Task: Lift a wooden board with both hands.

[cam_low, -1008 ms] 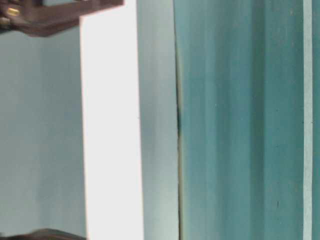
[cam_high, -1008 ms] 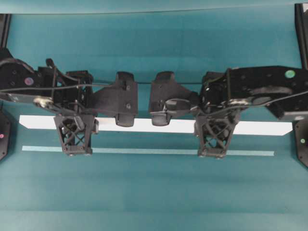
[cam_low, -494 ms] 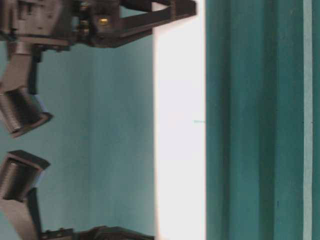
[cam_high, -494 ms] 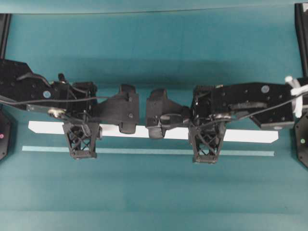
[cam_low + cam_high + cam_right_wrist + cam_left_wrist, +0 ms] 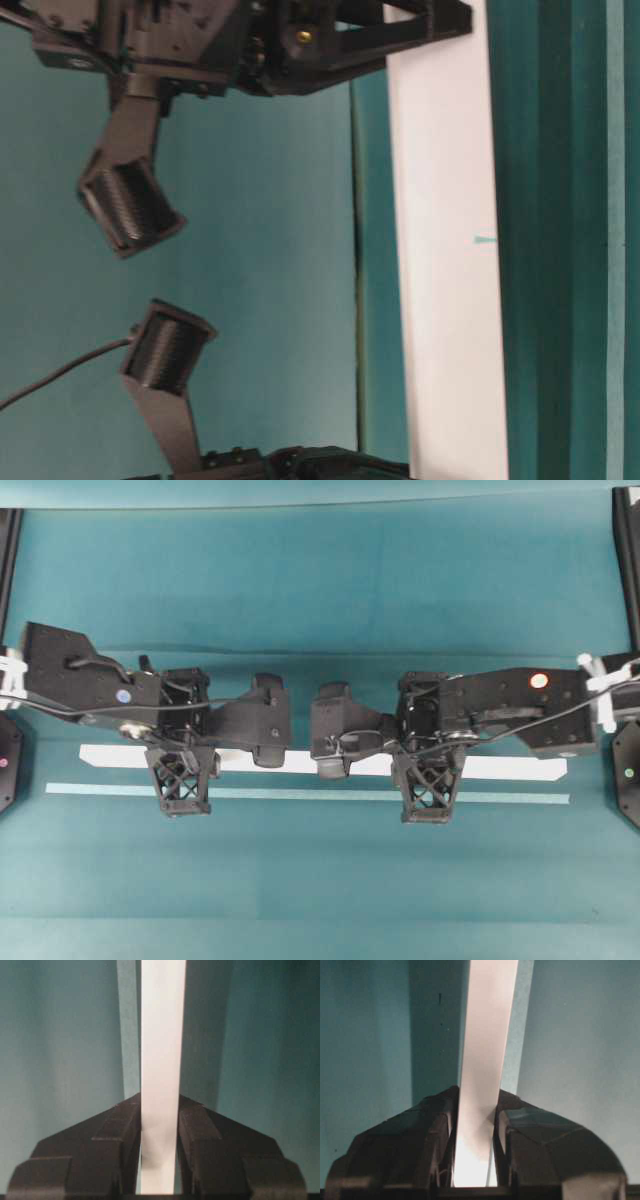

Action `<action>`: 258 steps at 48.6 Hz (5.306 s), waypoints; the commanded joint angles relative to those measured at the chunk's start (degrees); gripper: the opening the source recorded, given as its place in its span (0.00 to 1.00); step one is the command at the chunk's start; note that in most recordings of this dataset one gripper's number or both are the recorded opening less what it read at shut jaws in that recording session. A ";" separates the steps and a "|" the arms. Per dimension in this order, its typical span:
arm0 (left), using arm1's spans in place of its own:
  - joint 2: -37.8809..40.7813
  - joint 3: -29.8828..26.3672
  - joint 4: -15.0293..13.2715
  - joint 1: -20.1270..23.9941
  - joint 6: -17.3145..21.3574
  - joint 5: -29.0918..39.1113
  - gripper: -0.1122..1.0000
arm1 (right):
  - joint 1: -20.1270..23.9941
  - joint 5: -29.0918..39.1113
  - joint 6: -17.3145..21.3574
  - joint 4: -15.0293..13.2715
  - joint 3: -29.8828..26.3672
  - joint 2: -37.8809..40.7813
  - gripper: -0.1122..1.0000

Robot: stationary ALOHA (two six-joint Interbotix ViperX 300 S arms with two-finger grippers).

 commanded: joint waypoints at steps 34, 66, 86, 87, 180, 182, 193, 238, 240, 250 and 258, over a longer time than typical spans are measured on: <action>3.78 2.99 0.09 0.00 -2.02 -7.38 0.26 | 0.97 -7.91 -1.32 0.62 1.14 6.59 0.29; 4.92 2.72 0.00 -1.14 -4.57 -10.46 0.26 | 1.05 -10.63 -1.32 0.70 2.99 6.94 0.29; 5.01 3.08 0.00 -1.85 -5.01 -10.28 0.26 | 0.79 -10.90 -1.14 0.70 3.16 7.03 0.29; 5.01 3.08 0.00 -1.85 -5.01 -10.37 0.26 | 0.79 -10.90 -1.14 0.70 3.16 7.03 0.29; -2.37 7.12 0.09 -2.29 -5.45 -12.22 1.00 | 0.62 -16.52 3.87 0.97 4.92 2.72 0.92; -3.43 7.12 0.09 -2.29 -5.45 -12.22 1.00 | 0.44 -16.44 4.31 0.97 5.01 1.76 0.92; -9.76 8.35 0.09 -2.29 -5.27 -12.13 1.00 | 0.18 -16.52 6.50 0.88 5.54 -5.45 0.92; -42.45 14.59 0.09 -2.11 1.85 -24.61 1.00 | -1.41 -29.36 6.24 0.70 13.97 -35.24 0.92; -44.56 15.21 0.09 -2.20 1.85 -25.84 1.00 | -1.41 -31.29 6.33 0.70 15.56 -37.53 0.92; -52.91 15.56 0.09 -2.02 1.76 -27.33 1.00 | -1.32 -36.83 6.33 0.70 21.45 -50.19 0.92; -54.93 15.47 0.09 -2.02 1.76 -27.69 1.00 | -1.05 -35.16 6.33 0.70 24.08 -56.16 0.91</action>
